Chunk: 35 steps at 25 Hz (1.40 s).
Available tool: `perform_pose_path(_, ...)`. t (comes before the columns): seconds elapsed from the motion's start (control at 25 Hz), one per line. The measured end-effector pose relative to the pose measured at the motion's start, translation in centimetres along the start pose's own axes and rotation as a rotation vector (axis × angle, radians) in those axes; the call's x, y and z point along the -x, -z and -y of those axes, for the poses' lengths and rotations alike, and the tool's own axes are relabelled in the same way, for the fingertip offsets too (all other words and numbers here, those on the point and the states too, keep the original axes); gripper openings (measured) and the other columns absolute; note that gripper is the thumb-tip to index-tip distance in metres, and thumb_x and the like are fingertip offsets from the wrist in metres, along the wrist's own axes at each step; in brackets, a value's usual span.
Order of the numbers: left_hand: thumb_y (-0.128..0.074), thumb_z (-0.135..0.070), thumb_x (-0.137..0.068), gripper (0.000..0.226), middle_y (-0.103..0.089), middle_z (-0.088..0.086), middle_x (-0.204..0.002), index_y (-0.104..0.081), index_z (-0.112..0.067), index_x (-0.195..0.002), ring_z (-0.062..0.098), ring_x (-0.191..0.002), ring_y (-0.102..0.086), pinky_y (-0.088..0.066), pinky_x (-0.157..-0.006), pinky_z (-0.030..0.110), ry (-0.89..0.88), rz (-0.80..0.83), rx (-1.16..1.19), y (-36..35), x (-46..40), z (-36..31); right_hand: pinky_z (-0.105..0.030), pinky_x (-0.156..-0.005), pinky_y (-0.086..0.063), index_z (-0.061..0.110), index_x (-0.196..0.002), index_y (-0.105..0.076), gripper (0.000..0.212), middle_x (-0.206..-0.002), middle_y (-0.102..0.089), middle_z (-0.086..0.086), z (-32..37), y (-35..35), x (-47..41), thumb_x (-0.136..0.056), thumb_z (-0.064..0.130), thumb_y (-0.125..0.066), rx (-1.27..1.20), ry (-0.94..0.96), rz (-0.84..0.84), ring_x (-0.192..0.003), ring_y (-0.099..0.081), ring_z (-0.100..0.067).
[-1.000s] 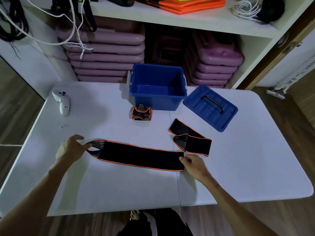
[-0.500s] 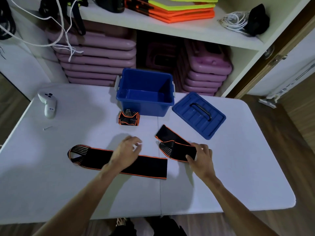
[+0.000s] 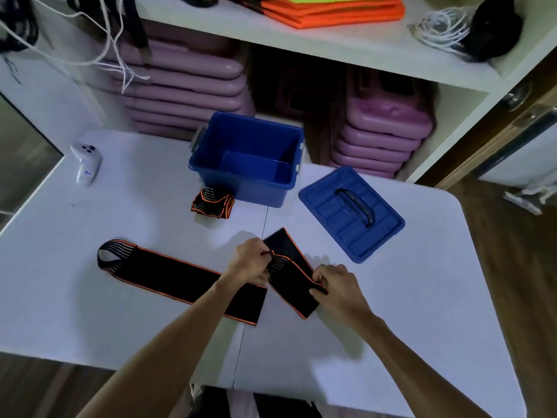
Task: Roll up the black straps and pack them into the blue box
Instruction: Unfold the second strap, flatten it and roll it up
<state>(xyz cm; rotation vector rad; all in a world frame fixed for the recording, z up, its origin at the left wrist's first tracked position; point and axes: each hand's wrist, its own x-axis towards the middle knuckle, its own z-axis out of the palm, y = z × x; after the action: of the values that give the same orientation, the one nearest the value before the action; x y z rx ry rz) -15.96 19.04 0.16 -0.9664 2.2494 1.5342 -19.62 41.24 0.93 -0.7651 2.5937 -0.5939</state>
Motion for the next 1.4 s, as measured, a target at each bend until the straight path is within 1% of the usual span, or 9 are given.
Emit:
perform_pose_path(0.16,-0.052,0.01,-0.086,0.021,-0.06,0.009,-0.088,-0.057,-0.01,-0.086,0.018,-0.076,-0.063,-0.056,-0.065,0.024,-0.159,-0.009,0.425,4.8,1.5,-0.6,-0.035,-0.062,-0.045,0.021,-0.083,-0.058,0.01,-0.072,-0.054,0.006,2.9,-1.3,1.6,-0.079,0.011,-0.059,-0.008,0.176,-0.27,-0.069,-0.05,-0.02)
perform_pose_path(0.28,-0.057,-0.002,-0.09,0.008,-0.062,0.016,-0.096,-0.059,-0.008,-0.087,0.026,-0.087,-0.065,-0.058,-0.072,0.029,-0.075,-0.095,0.616,8.4,2.7,2.4,-0.031,-0.05,-0.04,0.019,-0.082,-0.058,0.006,-0.067,-0.056,0.002,5.9,-4.4,2.9,-0.078,0.015,-0.06,0.153,0.5,-0.178,-0.06,-0.054,-0.022)
perform_pose_path(0.44,-0.064,-0.048,-0.084,0.03,-0.069,0.005,-0.101,-0.064,-0.021,-0.095,0.02,-0.091,-0.068,-0.055,-0.079,0.037,0.059,0.061,0.141,7.8,4.6,4.6,-0.021,-0.039,-0.022,0.022,-0.083,-0.053,0.038,-0.057,-0.057,0.005,8.0,-5.4,3.0,-0.057,0.012,-0.079,0.325,0.505,0.002,-0.041,-0.053,-0.015)
perform_pose_path(0.56,-0.073,-0.055,-0.072,0.039,-0.064,-0.005,-0.099,-0.063,-0.027,-0.099,0.014,-0.092,-0.063,-0.051,-0.078,0.029,-0.07,0.024,-0.194,6.8,5.3,5.1,-0.022,-0.037,-0.026,0.019,-0.091,-0.053,0.04,-0.058,-0.063,0.002,8.3,-5.8,2.8,-0.062,0.012,-0.079,0.329,0.382,0.038,-0.041,-0.058,-0.02)
perform_pose_path(0.76,-0.073,-0.025,-0.075,0.04,-0.054,0.007,-0.103,-0.056,-0.011,-0.107,0.03,-0.093,-0.058,-0.046,-0.077,0.034,-0.098,-0.05,-0.618,6.8,6.1,9.1,-0.038,-0.069,-0.052,0.02,-0.137,-0.044,0.046,-0.083,-0.073,-0.005,9.1,-4.6,3.5,-0.092,0.031,-0.044,0.112,0.188,0.158,-0.074,-0.067,-0.029)
perform_pose_path(0.96,-0.054,0.008,-0.066,0.019,-0.06,0.009,-0.081,-0.059,-0.004,-0.08,0.029,-0.073,-0.058,-0.042,-0.056,0.03,-0.142,-0.179,-0.393,7.6,6.2,9.2,-0.04,-0.069,-0.054,0.028,-0.137,-0.042,0.059,-0.113,-0.061,-0.007,9.7,-4.7,-0.7,-0.084,0.041,-0.063,0.223,0.205,-0.095,-0.095,-0.061,-0.029)
perform_pose_path(1.08,-0.055,0.008,-0.069,0.021,-0.058,0.006,-0.084,-0.063,-0.004,-0.084,0.024,-0.073,-0.054,-0.038,-0.055,0.027,-0.195,-0.29,-0.395,9.4,6.0,8.5,-0.05,-0.089,-0.048,0.035,-0.15,-0.015,0.095,-0.144,-0.035,-0.016,10.1,-6.0,-4.7,-0.076,0.049,-0.072,0.273,0.067,0.055,-0.122,-0.043,-0.036)
perform_pose_path(1.24,-0.059,0.005,-0.072,0.02,-0.063,0.006,-0.086,-0.066,-0.008,-0.085,0.025,-0.079,-0.058,-0.043,-0.067,0.029,-0.158,-0.417,-0.376,13.8,5.2,9.1,-0.048,-0.09,-0.046,0.03,-0.149,-0.022,0.078,-0.127,-0.051,-0.015,10.6,-5.8,-6.9,-0.082,0.029,-0.062,0.145,-0.04,0.094,-0.112,-0.05,-0.035)
perform_pose_path(1.4,-0.065,-0.002,-0.077,0.016,-0.068,0.002,-0.087,-0.067,-0.013,-0.089,0.02,-0.075,-0.061,-0.044,-0.066,0.026,-0.12,-0.314,-0.348,16.8,4.1,10.4,-0.048,-0.094,-0.048,0.038,-0.146,-0.02,0.079,-0.12,-0.052,-0.011,11.6,-5.6,-7.5,-0.081,0.023,-0.061,-0.092,-0.136,0.174,-0.109,-0.049,-0.032)
